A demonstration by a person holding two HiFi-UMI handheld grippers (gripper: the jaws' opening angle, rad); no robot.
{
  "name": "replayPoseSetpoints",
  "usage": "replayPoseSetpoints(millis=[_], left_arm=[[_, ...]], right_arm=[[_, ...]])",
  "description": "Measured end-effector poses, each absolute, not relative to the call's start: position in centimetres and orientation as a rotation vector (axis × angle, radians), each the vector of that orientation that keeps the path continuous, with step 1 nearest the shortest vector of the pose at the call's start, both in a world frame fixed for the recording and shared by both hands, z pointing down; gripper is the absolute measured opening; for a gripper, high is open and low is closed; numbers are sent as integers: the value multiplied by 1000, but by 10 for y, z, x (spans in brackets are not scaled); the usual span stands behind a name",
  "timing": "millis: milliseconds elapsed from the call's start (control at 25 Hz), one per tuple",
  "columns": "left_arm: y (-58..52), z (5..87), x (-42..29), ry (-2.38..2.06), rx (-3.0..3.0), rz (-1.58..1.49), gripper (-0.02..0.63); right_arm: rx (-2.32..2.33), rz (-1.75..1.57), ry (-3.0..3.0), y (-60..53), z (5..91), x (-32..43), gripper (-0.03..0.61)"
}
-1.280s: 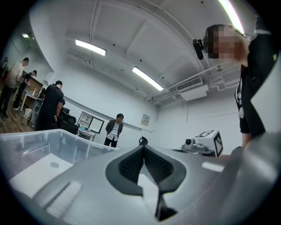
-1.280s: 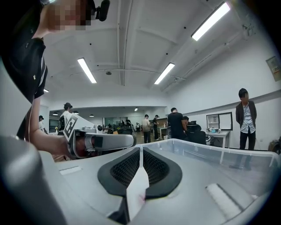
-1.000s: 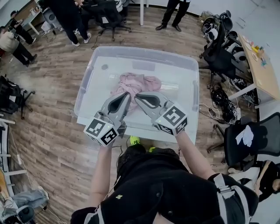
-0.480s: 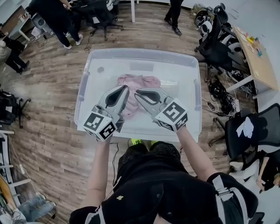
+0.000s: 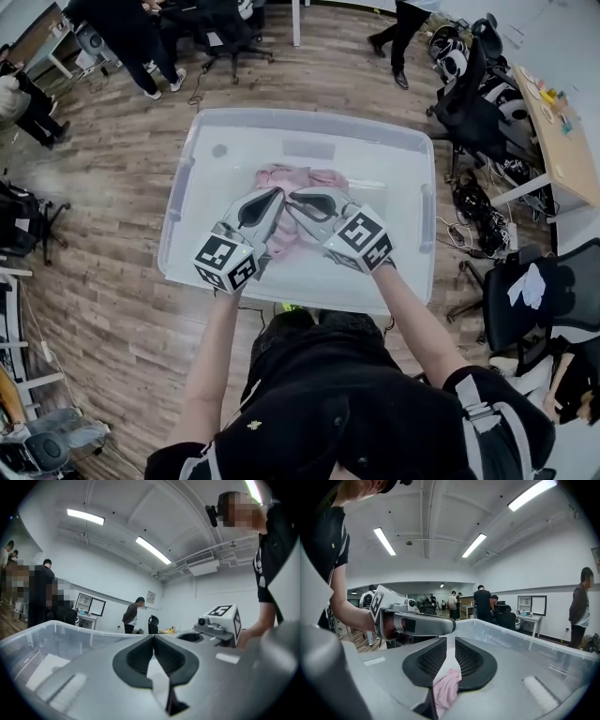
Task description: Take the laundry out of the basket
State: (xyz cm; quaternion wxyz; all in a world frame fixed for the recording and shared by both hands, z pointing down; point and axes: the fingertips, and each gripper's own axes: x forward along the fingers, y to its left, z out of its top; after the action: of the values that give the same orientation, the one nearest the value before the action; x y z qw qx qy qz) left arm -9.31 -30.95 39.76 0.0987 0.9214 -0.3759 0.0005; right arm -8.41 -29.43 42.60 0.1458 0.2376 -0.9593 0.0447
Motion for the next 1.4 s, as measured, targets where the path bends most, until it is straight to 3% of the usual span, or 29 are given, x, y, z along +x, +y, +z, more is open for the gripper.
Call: replayPoseSetpoints(millis=[160, 880, 1400], left_arm=[[-326, 427, -94, -1076, 2698, 83, 9], [-394, 558, -124, -1142, 2462, 434, 252], [-419, 628, -133, -1170, 2341, 569, 358]], right_arm=[[658, 176, -2708, -311, 457, -91, 81], [585, 385, -2509, -363, 574, -102, 192], [578, 509, -2413, -382, 639, -102, 279]])
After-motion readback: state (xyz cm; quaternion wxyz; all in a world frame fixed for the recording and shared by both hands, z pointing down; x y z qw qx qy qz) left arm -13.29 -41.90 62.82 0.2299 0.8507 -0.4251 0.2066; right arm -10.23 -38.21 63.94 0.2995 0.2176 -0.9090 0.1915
